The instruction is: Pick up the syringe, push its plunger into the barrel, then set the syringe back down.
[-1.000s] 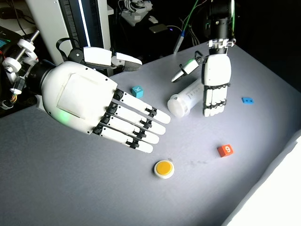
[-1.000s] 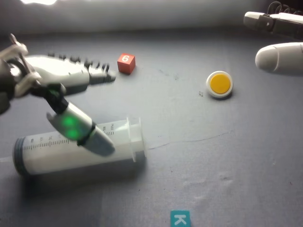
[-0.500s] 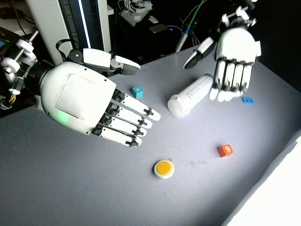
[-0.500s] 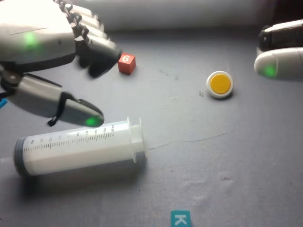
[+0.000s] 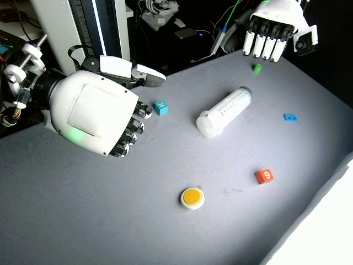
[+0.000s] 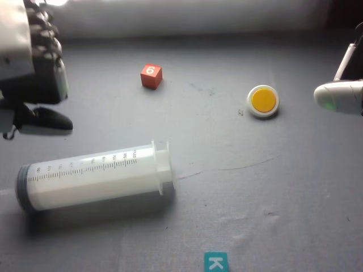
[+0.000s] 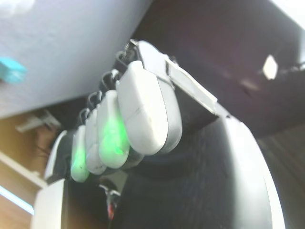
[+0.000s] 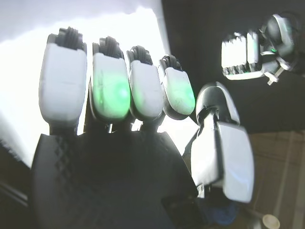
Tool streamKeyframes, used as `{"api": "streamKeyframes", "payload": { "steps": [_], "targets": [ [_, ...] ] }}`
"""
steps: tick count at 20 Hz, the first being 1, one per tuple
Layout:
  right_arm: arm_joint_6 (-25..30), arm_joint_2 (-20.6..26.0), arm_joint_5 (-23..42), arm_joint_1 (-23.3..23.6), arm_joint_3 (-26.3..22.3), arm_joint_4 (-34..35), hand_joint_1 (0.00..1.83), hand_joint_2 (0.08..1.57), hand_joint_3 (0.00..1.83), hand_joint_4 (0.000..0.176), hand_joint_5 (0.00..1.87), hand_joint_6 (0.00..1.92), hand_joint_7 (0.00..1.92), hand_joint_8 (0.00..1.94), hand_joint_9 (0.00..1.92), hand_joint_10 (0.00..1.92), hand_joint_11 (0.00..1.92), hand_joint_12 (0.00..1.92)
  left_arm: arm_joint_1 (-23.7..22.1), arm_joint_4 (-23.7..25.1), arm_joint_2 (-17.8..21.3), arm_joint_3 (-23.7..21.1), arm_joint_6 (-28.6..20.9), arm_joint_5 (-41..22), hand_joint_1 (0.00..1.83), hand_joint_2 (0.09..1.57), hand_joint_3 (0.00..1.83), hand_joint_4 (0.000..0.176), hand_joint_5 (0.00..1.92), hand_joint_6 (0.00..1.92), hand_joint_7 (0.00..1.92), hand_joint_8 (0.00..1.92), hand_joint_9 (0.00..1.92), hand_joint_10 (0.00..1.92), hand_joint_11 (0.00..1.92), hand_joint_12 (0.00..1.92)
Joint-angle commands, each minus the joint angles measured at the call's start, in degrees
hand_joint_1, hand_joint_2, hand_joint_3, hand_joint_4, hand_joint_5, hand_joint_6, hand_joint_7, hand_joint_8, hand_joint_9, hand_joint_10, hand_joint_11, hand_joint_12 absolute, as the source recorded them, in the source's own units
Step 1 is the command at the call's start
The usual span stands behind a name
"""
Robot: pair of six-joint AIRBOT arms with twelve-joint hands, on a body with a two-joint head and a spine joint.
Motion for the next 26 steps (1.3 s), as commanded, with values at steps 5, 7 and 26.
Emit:
{"api": "streamKeyframes", "payload": {
  "steps": [5,7,26],
  "targets": [
    [0.43,0.24,6.58,0.41,0.09,0.27,0.98,1.47,0.02,0.114,1.5,1.92,1.62,1.94,1.68,1.92,1.78,1.92,-0.33,-4.67,0.82,0.12,0.63,-4.77,1.15,1.34,0.01,0.0,1.63,1.92,1.7,1.92,1.73,1.92,1.7,1.92],
    [0.43,0.17,6.62,0.41,0.09,-0.35,0.94,1.47,0.01,0.11,1.5,1.92,1.61,1.94,1.66,1.92,1.75,1.92,-0.36,-4.66,0.85,0.05,0.62,-6.22,1.17,1.32,0.0,0.0,1.59,1.92,1.67,1.92,1.7,1.92,1.66,1.92],
    [-1.81,-0.75,13.89,-0.08,0.12,-10.19,0.89,1.47,0.0,0.167,1.43,1.92,1.5,1.94,1.54,1.92,1.65,1.92,3.04,-6.92,0.58,-1.45,3.52,-17.66,1.17,1.32,0.0,0.085,1.54,1.92,1.67,1.92,1.71,1.92,1.69,1.92]
  ]
}}
